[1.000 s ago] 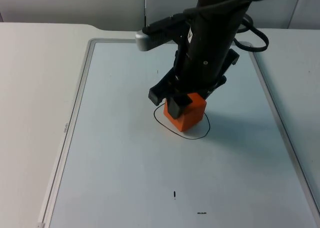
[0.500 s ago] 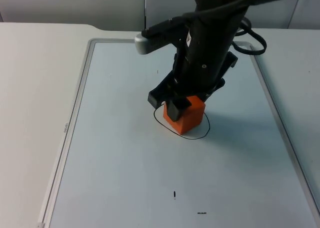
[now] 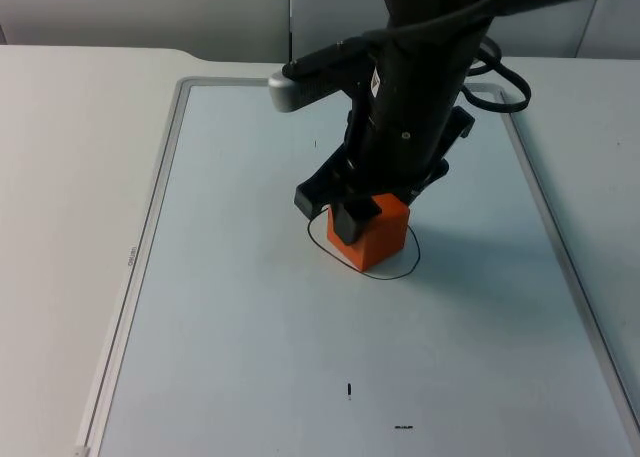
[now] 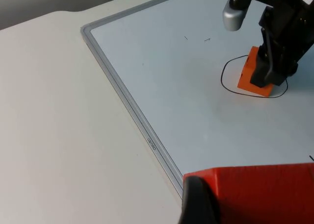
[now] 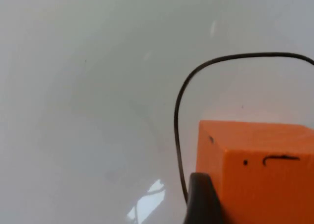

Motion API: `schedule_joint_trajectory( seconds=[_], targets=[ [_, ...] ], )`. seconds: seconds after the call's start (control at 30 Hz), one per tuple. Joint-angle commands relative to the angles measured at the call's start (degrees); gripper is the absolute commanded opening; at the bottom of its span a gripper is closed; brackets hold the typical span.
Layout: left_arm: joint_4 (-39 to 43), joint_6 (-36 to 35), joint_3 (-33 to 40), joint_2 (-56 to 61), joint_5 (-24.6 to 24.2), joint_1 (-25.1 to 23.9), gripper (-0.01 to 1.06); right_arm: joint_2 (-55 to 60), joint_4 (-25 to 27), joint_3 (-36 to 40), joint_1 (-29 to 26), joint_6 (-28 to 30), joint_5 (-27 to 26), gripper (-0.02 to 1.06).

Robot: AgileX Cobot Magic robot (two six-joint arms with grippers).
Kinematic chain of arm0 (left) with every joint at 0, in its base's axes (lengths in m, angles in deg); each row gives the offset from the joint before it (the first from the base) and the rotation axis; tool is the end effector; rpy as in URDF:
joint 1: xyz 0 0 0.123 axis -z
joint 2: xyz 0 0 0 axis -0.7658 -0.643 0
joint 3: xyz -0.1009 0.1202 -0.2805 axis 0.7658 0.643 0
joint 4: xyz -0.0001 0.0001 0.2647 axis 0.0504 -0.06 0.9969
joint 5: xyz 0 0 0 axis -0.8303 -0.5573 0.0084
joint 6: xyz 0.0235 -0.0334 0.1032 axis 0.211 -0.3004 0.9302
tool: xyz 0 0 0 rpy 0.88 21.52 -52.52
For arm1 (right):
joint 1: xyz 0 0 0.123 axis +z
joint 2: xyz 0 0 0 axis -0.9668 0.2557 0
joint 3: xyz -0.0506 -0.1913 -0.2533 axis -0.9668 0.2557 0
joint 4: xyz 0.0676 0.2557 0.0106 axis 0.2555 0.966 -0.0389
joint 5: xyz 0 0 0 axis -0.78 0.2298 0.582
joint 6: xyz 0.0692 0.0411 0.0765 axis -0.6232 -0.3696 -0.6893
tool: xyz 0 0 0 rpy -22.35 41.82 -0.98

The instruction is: Pick up one cube with the left hand and another cube with the right hand. First place the cube in the right hand at the target position, then stack the cube in the left hand on top.

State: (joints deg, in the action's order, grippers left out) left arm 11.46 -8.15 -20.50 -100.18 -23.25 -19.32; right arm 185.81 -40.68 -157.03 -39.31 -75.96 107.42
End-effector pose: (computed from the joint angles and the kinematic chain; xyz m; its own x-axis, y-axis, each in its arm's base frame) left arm 0.0924 -0.0470 0.3120 -0.4902 0.2790 -0.8257 0.4618 0.8866 0.0254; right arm 0.3956 0.2774 0.1287 -0.7498 -0.6277 -0.2095 -0.6272 0.7750 -0.0773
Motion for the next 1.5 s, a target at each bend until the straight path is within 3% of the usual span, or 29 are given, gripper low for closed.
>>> schedule_joint_trajectory(
  seconds=[0.0,0.47,0.6,0.73,0.77,0.87,0.9,0.97,1.13,1.47],
  targets=[
    [-0.2,-0.4,0.1,0.4,0.6,0.4,0.19,0.6,-2.4,0.1,-0.1,-0.5,1.0,0.00],
    [-0.2,-0.4,0.1,0.4,0.6,0.4,0.19,0.6,-2.7,0.1,-0.1,-0.5,1.4,0.00],
    [-0.2,-0.4,0.1,0.4,0.6,0.4,0.19,0.6,-2.7,0.1,-0.1,-0.5,1.4,0.13],
    [-0.2,-0.4,0.1,0.4,0.6,0.4,0.19,0.6,-2.8,0.1,-0.1,-0.5,1.0,0.56],
    [-0.2,-0.4,0.1,0.4,0.6,0.4,0.19,0.6,-2.8,0.1,-0.1,-0.5,1.0,0.56],
    [-0.2,-0.4,0.1,0.4,0.6,0.4,0.19,0.1,-2.9,0.1,-0.1,-0.5,0.2,0.87],
    [-0.2,-0.4,0.1,0.4,0.6,0.4,0.19,0.1,-2.9,0.1,-0.1,-0.5,0.2,0.87],
    [-0.2,-0.4,0.1,0.4,0.6,0.4,0.19,-0.9,-2.9,-0.7,-0.1,-0.5,-0.1,0.99],
    [-0.2,-0.4,0.1,0.4,0.6,0.4,0.19,-5.7,-2.6,-4.1,-0.1,-0.5,1.2,1.03],
    [-0.2,-0.4,0.1,0.4,0.6,0.4,0.19,-31.2,-2.4,-5.8,-0.1,3.4,1.4,1.03]
  ],
)
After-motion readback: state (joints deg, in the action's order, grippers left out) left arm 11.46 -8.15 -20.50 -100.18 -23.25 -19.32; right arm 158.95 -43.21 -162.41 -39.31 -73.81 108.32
